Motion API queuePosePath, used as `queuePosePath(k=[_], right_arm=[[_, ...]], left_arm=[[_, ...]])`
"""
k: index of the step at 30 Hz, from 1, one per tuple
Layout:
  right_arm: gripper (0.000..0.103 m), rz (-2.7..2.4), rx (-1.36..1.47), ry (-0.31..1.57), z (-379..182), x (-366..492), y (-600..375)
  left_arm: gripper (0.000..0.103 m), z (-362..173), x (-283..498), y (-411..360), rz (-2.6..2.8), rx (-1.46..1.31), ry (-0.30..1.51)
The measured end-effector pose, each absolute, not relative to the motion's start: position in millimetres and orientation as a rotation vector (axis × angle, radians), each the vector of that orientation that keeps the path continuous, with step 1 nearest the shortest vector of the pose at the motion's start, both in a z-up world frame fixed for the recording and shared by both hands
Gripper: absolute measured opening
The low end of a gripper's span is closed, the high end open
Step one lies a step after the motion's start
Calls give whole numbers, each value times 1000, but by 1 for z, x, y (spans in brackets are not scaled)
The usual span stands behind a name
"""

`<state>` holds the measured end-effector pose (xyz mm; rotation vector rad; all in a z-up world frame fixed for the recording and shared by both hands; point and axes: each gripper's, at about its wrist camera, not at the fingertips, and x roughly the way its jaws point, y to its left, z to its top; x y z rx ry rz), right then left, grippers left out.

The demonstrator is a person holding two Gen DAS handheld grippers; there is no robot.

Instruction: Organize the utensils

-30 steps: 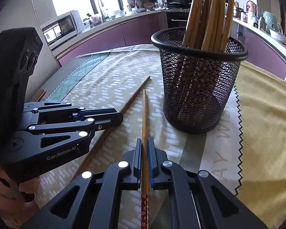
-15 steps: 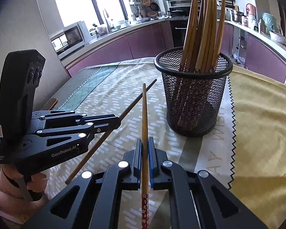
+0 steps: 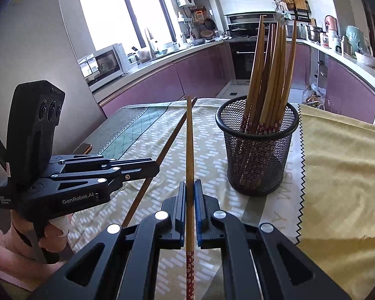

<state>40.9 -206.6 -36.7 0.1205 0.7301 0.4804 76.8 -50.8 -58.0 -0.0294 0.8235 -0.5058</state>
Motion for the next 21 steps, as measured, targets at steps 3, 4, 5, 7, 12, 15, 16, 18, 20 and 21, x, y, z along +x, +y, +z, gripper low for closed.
queuePosePath(k=[3, 4, 5, 7, 12, 15, 16, 18, 20, 21], right_arm=[[6, 487, 126, 715, -33, 40, -208], [6, 488, 127, 710, -31, 40, -209], [6, 489, 127, 705, -30, 39, -209], [6, 489, 130, 699, -28, 40, -210], [6, 501, 128, 703, -28, 42, -209], [6, 512, 131, 714, -31, 43, -208], [6, 515, 130, 715, -32, 43, -207], [6, 526, 127, 717, -33, 43, -204], [6, 533, 122, 719, -33, 44, -203], [6, 535, 121, 719, -34, 43, -201]], left_arm=[[7, -50, 71, -49, -519, -42, 809], [7, -47, 69, -49, -523, -43, 803], [7, -46, 70, -49, -528, -46, 799], [7, -42, 66, -48, -535, -53, 791], [7, -33, 58, -47, -559, -60, 769], [7, -31, 54, -48, -569, -58, 762], [7, -31, 54, -49, -570, -56, 761], [7, -32, 53, -49, -575, -55, 761], [7, -32, 52, -50, -581, -52, 760], [7, -33, 51, -50, -583, -51, 760]])
